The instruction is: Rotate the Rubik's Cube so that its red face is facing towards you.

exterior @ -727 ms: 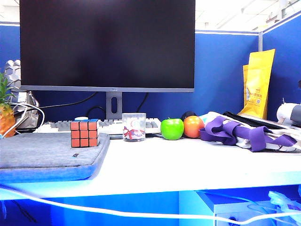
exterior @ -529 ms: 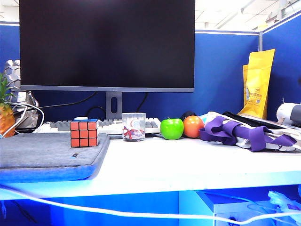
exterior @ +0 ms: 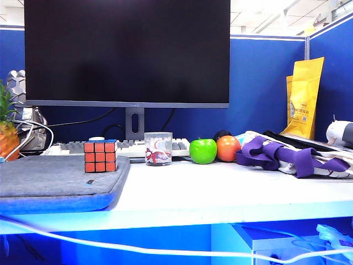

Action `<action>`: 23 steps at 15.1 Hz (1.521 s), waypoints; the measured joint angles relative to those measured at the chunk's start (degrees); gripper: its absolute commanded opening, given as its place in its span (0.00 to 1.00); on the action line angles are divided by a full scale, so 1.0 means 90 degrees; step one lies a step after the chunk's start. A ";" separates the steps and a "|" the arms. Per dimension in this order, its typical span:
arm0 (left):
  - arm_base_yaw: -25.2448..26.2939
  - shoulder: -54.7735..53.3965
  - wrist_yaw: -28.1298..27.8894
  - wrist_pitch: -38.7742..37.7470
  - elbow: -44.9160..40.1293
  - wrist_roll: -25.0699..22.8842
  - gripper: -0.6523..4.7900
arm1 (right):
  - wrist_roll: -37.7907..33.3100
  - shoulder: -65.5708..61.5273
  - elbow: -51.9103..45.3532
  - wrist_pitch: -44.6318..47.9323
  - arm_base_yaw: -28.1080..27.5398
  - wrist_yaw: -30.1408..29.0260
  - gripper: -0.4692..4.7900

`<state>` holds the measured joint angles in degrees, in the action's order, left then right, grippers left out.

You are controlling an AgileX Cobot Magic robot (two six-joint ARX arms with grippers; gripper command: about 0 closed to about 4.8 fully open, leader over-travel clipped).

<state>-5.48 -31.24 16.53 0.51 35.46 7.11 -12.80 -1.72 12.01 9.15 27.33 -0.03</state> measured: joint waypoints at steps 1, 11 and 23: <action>-0.0002 -0.0867 0.0248 -0.0316 0.0816 -0.0350 0.12 | 0.0114 -0.0316 0.0403 0.0002 -0.0002 0.0002 0.08; 0.3449 -0.3956 0.3133 -0.1506 0.3024 -0.0046 0.11 | 0.0214 -0.9755 0.6586 -0.0624 -0.0250 -0.3135 0.24; 0.1069 -0.4952 0.0408 -0.4279 0.3949 -0.2242 0.11 | -0.0563 -1.3100 0.9270 -0.1700 0.0401 -0.3456 1.00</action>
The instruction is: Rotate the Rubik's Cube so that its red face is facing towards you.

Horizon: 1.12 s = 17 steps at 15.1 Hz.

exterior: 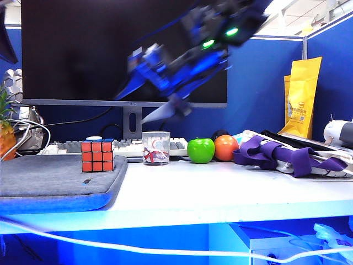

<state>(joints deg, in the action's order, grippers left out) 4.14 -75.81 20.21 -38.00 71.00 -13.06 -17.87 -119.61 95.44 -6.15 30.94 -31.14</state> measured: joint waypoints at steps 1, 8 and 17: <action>-0.0102 -0.0153 -0.0294 -0.0236 0.0272 -0.0005 0.11 | 0.0000 -0.0148 0.0143 -0.0044 0.0170 0.0107 1.00; -0.0148 -0.0274 -0.0797 -0.0811 0.0532 0.0146 0.12 | 0.0306 -0.1928 0.2970 -0.1596 0.0772 0.1695 1.00; -0.0155 -0.0277 -0.0092 -0.0753 0.0532 0.0333 0.12 | 0.0471 -0.2402 0.3291 -0.2166 0.1168 0.2492 1.00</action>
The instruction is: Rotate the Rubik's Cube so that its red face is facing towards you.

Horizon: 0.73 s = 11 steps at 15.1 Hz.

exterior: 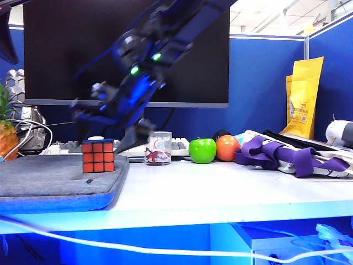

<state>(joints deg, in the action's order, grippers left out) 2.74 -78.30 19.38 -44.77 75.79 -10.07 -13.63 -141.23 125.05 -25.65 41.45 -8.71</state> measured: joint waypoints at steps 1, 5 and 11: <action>0.0000 0.0000 0.0022 -0.0005 0.0000 0.0053 0.12 | -0.0002 -0.0087 0.0000 -0.0022 0.0051 0.0010 1.00; 0.0000 0.0000 0.0119 -0.0010 0.0000 0.0073 0.12 | 0.0041 -0.0204 0.0005 -0.0063 0.0083 -0.0078 0.08; 0.0000 0.0000 0.1285 0.0321 0.0000 -0.0095 0.12 | 0.1404 0.0678 -0.0036 -0.1851 -0.0563 -0.2463 0.08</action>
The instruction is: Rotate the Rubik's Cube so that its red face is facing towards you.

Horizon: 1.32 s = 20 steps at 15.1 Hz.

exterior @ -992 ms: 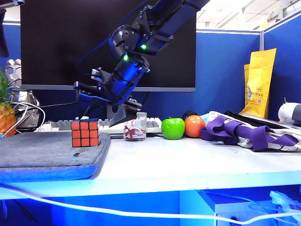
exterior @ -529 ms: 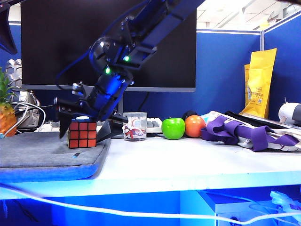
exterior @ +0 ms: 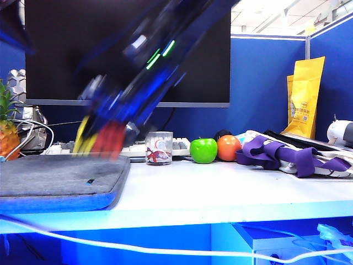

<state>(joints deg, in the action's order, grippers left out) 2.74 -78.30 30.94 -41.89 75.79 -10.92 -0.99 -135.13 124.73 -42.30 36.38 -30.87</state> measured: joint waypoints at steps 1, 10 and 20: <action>0.0002 0.0000 0.0061 0.0015 0.0000 -0.0066 0.12 | 0.0214 0.0466 0.0005 -0.0474 -0.0308 -0.0629 0.08; 0.0005 0.0000 0.5056 0.0809 0.0000 -0.0527 0.12 | 0.2669 0.2370 0.0017 -0.4056 -0.1564 -0.4991 0.08; 0.0005 -0.0005 0.4835 0.1700 0.0000 -0.0420 0.11 | 0.2756 0.2259 0.0027 -0.4046 -0.1090 -0.2079 0.08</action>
<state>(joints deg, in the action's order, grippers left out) 2.79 -78.35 74.46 -26.59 75.79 -14.70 23.81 -114.80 124.97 -78.72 26.57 -49.58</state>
